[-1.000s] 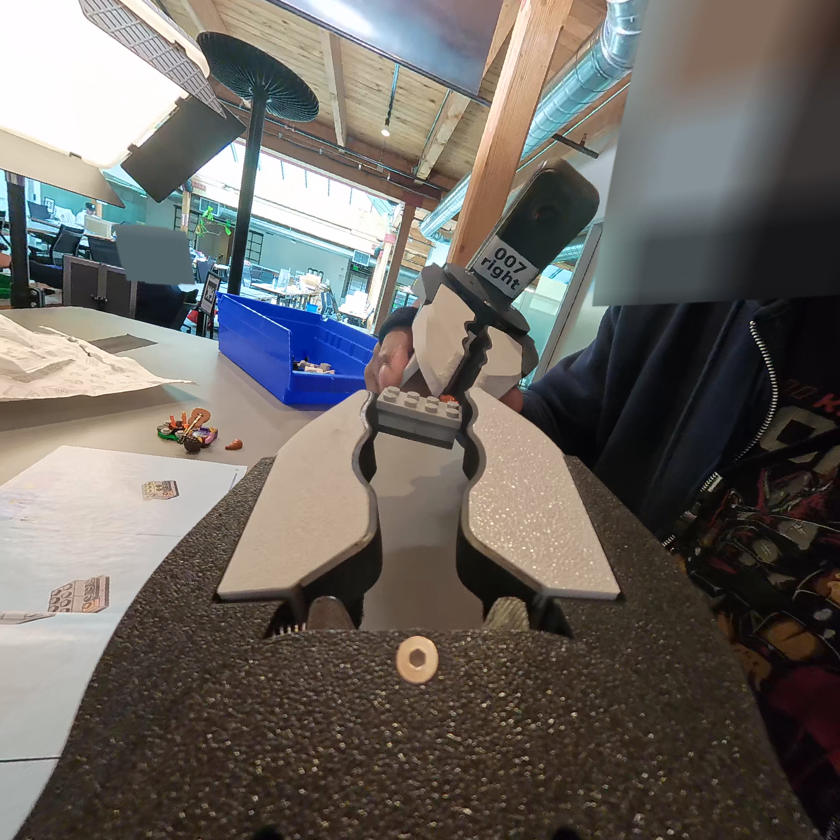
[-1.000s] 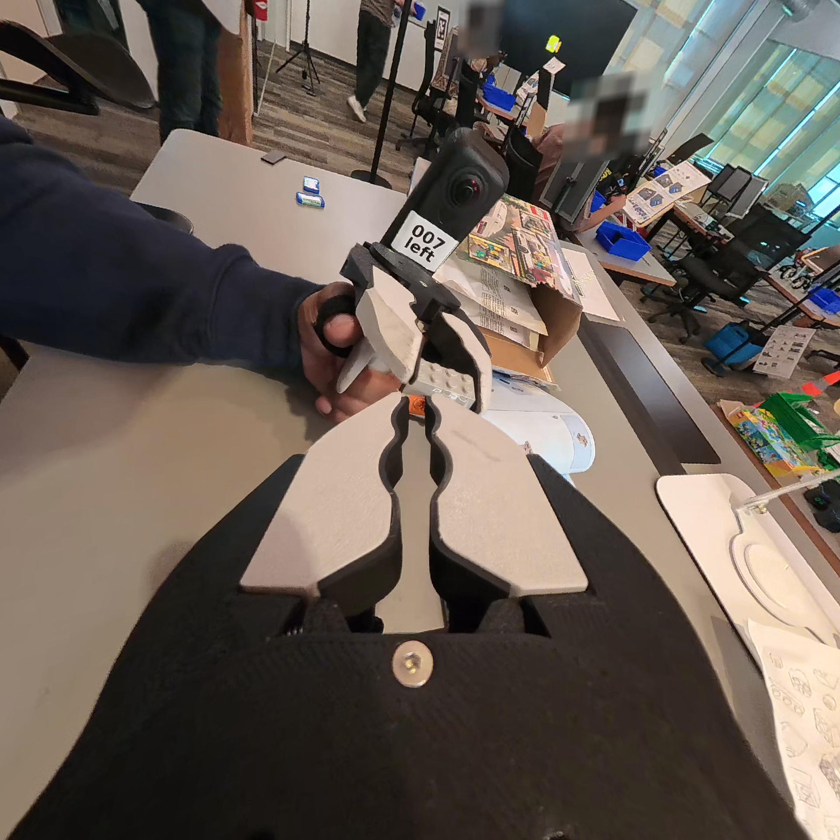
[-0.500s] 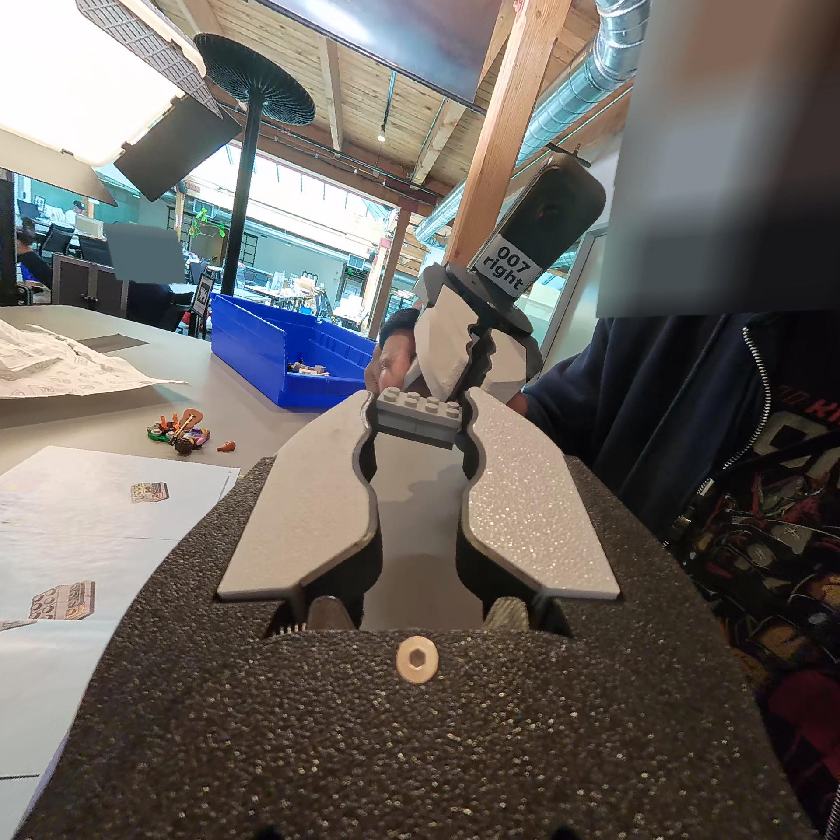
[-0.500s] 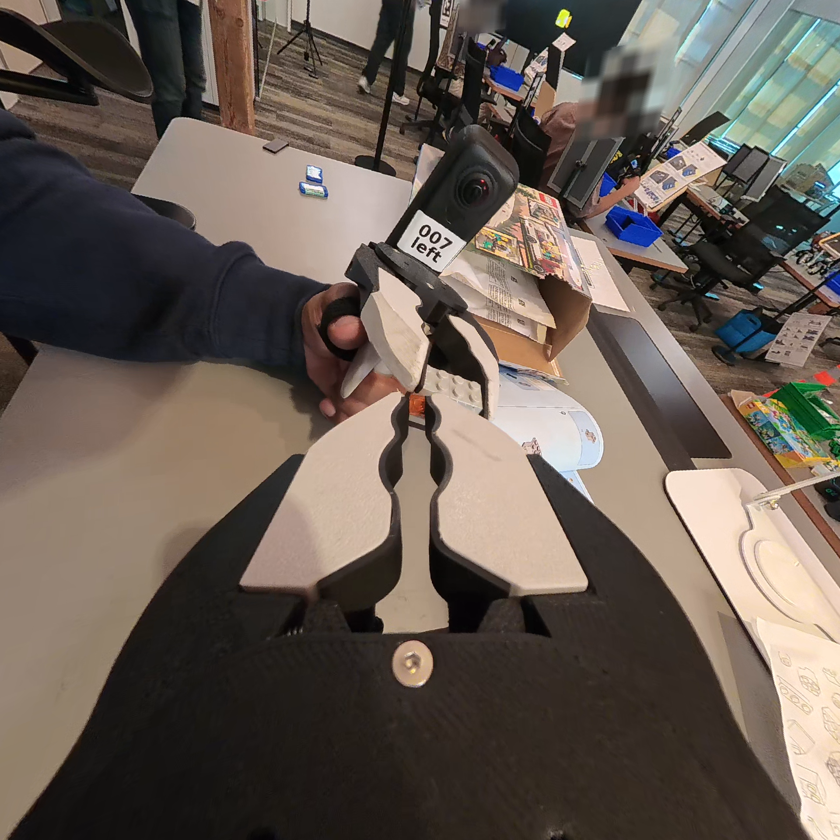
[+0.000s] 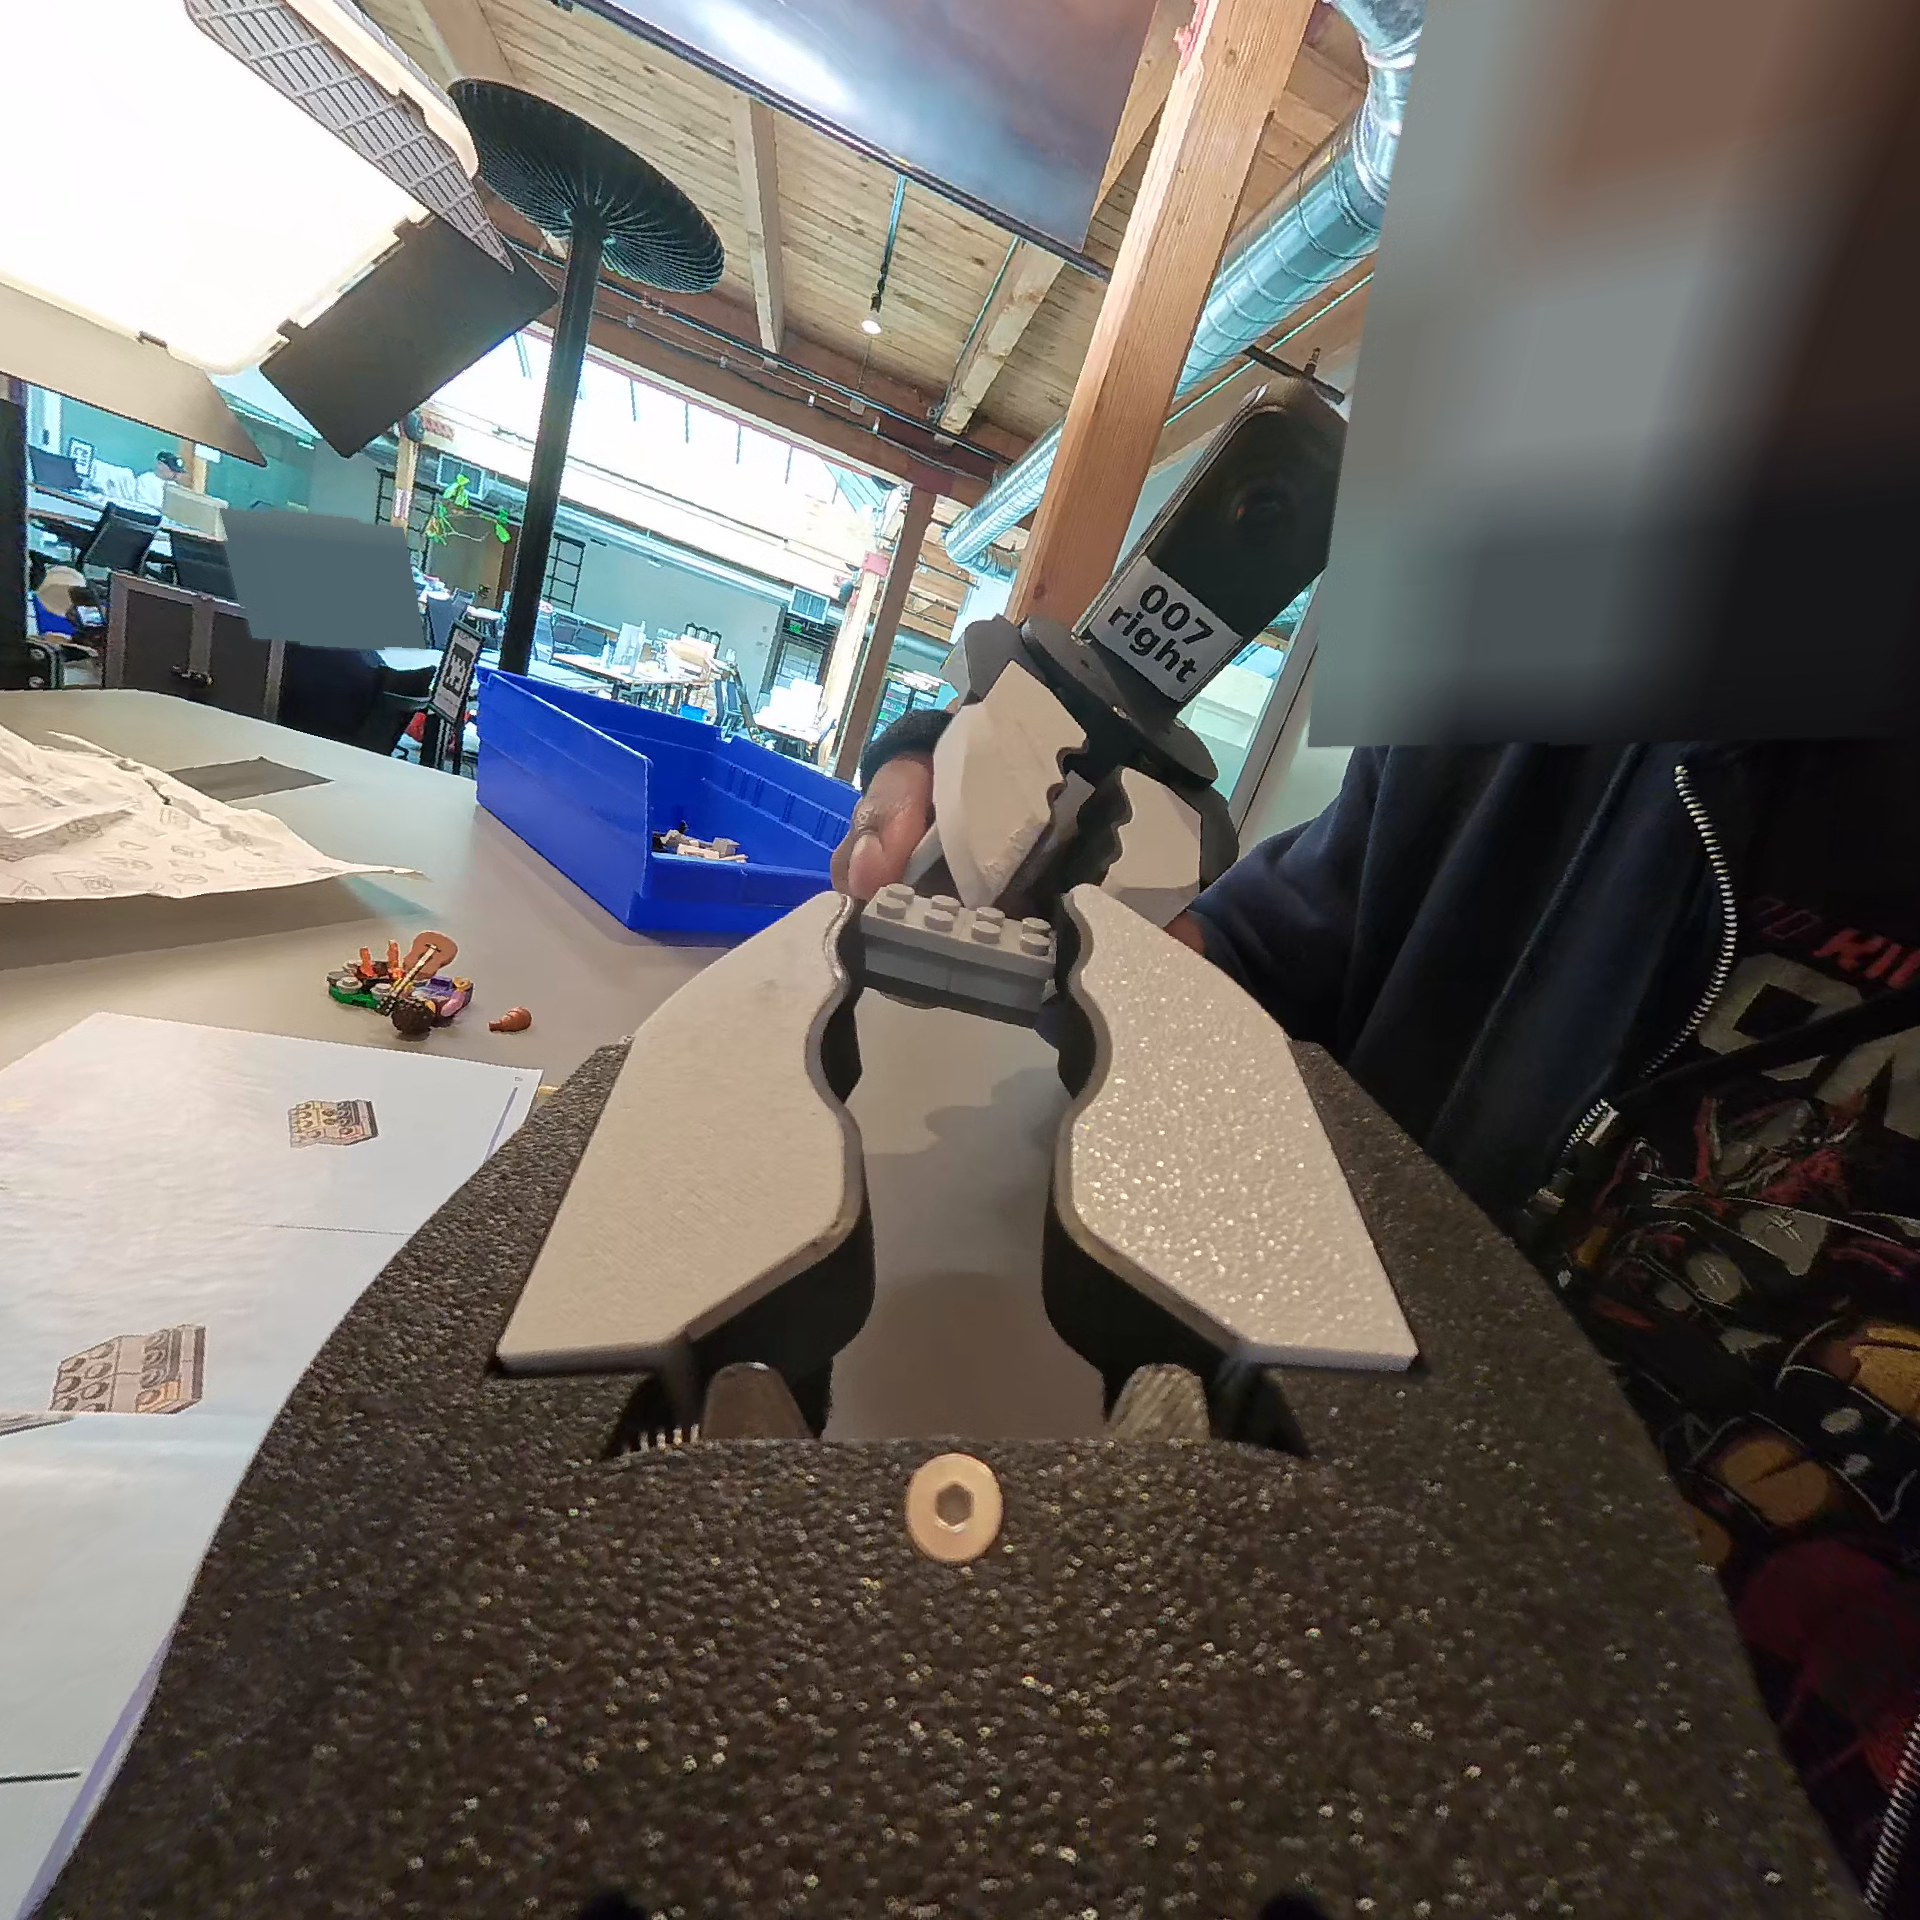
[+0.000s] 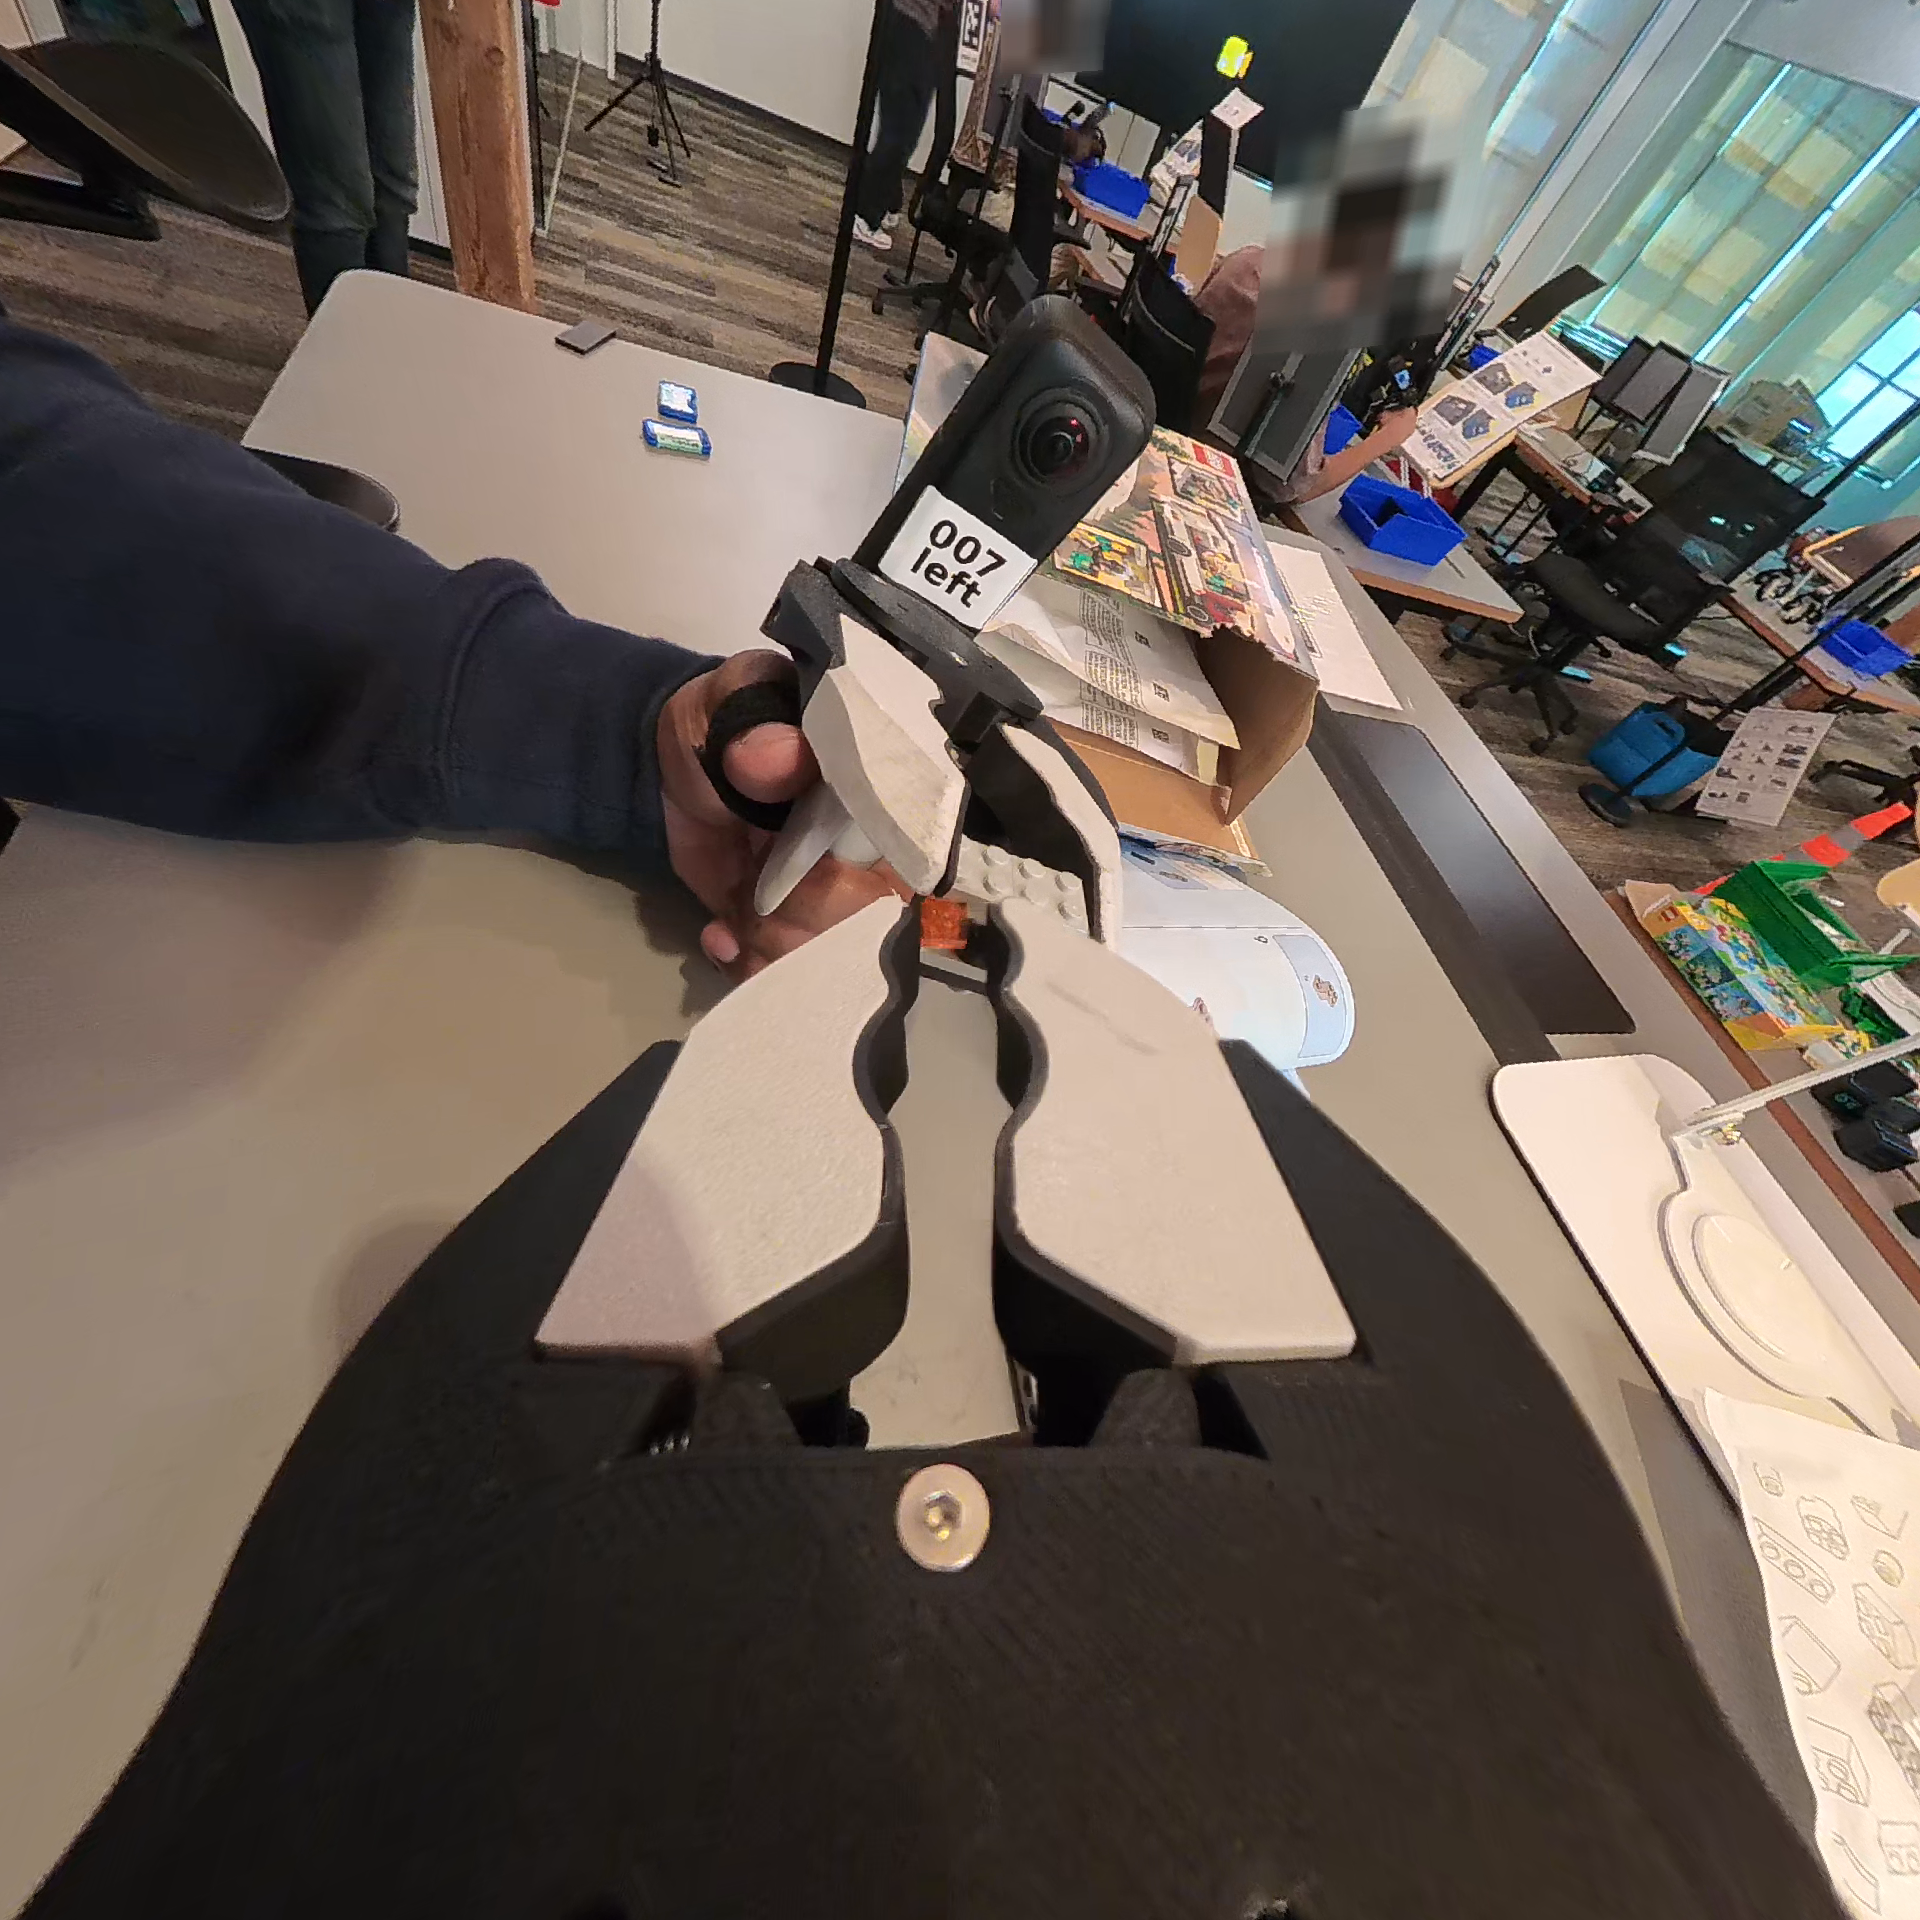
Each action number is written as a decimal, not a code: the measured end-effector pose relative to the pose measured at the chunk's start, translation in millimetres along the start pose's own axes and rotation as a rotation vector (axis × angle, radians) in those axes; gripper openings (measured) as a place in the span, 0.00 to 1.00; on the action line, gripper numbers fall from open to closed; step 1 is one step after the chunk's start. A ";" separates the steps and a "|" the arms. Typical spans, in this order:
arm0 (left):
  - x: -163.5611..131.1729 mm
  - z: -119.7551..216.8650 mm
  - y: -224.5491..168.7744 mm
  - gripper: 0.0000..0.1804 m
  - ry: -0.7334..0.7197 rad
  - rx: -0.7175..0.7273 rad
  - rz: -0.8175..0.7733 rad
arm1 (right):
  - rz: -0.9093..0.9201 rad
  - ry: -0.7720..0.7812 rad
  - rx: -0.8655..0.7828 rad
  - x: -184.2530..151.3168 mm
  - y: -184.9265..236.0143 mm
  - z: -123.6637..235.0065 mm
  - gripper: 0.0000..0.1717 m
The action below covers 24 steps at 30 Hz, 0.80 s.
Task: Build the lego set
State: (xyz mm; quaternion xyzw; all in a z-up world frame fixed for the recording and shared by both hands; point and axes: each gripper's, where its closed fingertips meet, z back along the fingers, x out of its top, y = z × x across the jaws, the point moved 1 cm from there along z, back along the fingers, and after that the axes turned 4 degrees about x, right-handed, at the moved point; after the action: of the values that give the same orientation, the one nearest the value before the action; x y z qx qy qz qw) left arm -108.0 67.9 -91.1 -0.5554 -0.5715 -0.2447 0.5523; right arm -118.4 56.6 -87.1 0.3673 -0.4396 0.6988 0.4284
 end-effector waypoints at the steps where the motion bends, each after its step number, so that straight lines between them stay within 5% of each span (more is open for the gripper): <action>1: -0.1 0.1 0.2 0.19 0.000 0.000 0.002 | 0.002 -0.001 -0.003 -0.1 -0.4 0.2 0.07; 9: 1.4 1.3 1.9 0.19 -0.007 0.005 0.015 | 0.048 -0.018 -0.022 1.1 0.6 2.8 0.10; 18: 7.2 5.2 1.0 0.19 -0.035 -0.025 0.074 | 0.601 -0.011 -0.226 -2.4 8.1 5.6 0.15; 24: 3.7 2.3 -3.9 0.19 -0.015 -0.064 0.105 | 0.717 -0.026 -0.313 3.5 9.5 3.9 0.15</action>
State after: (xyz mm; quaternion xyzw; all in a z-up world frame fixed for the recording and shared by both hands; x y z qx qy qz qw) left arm -111.4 70.3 -87.0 -0.6039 -0.5377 -0.2296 0.5418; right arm -127.8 51.6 -85.5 0.1294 -0.6466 0.7240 0.2022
